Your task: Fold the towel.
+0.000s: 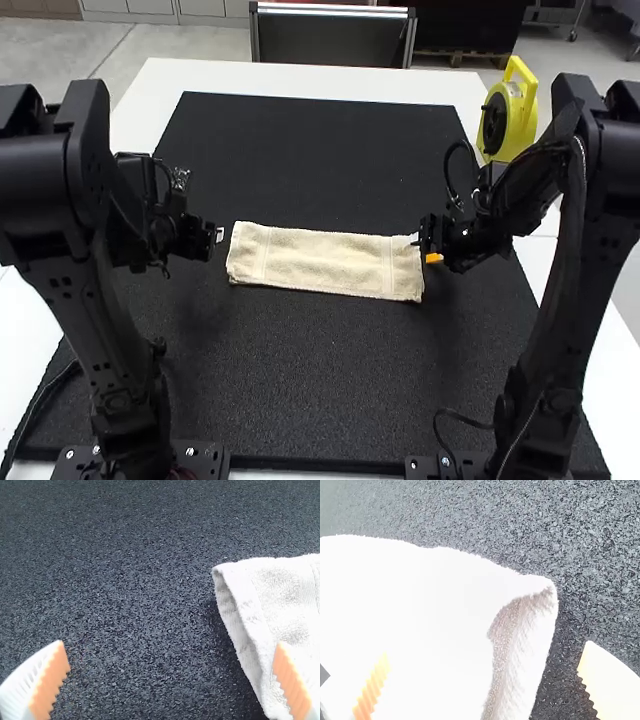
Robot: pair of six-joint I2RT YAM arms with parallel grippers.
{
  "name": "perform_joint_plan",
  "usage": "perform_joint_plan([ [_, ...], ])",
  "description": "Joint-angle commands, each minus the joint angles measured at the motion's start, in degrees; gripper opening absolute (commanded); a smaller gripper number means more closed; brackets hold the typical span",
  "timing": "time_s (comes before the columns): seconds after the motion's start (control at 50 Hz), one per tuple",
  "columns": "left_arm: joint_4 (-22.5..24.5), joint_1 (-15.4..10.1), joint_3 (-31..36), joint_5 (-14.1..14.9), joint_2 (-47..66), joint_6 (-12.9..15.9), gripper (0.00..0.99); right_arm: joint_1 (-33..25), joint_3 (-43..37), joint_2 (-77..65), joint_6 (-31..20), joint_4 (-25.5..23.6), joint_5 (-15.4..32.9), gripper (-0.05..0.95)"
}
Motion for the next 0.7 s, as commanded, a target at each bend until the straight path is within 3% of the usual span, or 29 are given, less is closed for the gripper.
perform_joint_plan([
  [0.0,0.2,1.0,-0.3,1.3,-1.5,-0.4,0.961,2.4,0.8,3.0,0.2,0.4,1.0,0.90],
  [0.52,0.2,1.0,-0.3,1.8,-1.4,-0.4,0.961,6.0,1.9,3.8,1.4,0.4,1.4,0.89],
  [0.64,0.2,1.0,-0.2,1.8,-1.5,-0.4,0.961,5.8,2.0,3.8,1.4,0.4,1.8,0.77],
  [0.68,0.2,1.0,-0.2,1.8,-1.5,-0.4,0.961,5.7,2.0,3.8,1.4,0.4,2.1,0.68],
])
